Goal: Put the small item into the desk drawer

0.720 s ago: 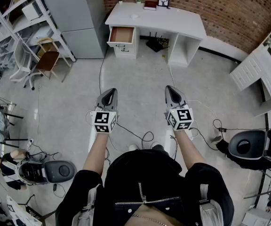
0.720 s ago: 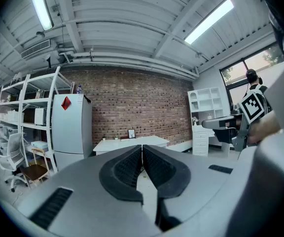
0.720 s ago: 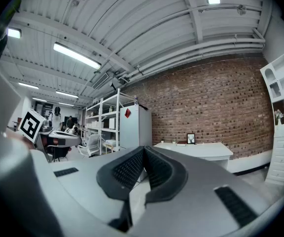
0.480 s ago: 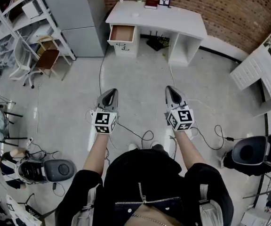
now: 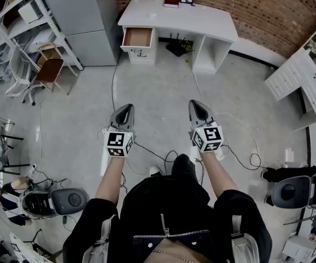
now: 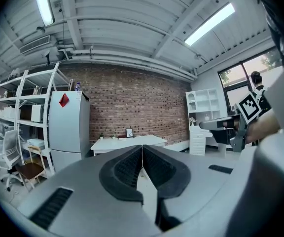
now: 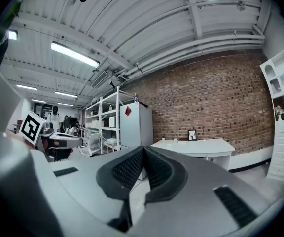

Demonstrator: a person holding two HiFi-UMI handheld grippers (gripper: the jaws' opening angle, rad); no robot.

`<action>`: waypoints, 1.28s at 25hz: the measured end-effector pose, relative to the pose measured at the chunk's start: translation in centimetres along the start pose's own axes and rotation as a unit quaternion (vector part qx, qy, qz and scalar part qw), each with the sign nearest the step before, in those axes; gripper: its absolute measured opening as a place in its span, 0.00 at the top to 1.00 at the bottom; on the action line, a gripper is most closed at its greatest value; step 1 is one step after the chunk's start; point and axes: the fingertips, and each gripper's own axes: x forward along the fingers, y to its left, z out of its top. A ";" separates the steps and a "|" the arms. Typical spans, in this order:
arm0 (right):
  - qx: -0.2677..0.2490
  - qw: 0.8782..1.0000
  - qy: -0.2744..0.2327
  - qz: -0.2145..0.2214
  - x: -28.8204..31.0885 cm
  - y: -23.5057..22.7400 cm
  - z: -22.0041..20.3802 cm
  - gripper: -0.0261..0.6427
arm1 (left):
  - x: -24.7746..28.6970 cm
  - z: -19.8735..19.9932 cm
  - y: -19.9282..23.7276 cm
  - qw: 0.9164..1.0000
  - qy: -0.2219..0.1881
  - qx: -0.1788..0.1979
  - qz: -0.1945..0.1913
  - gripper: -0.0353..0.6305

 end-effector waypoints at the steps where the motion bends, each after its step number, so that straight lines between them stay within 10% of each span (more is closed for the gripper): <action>1: 0.001 1.000 -0.001 0.000 0.1 0.1 0.0 0.95 | 0.2 -0.1 0.1 1.000 0.002 -0.001 -0.003 0.91; 32: 0.017 0.998 -0.002 0.060 28.8 -18.8 3.1 0.95 | 30.4 2.2 9.6 0.998 0.034 -0.020 0.058 0.91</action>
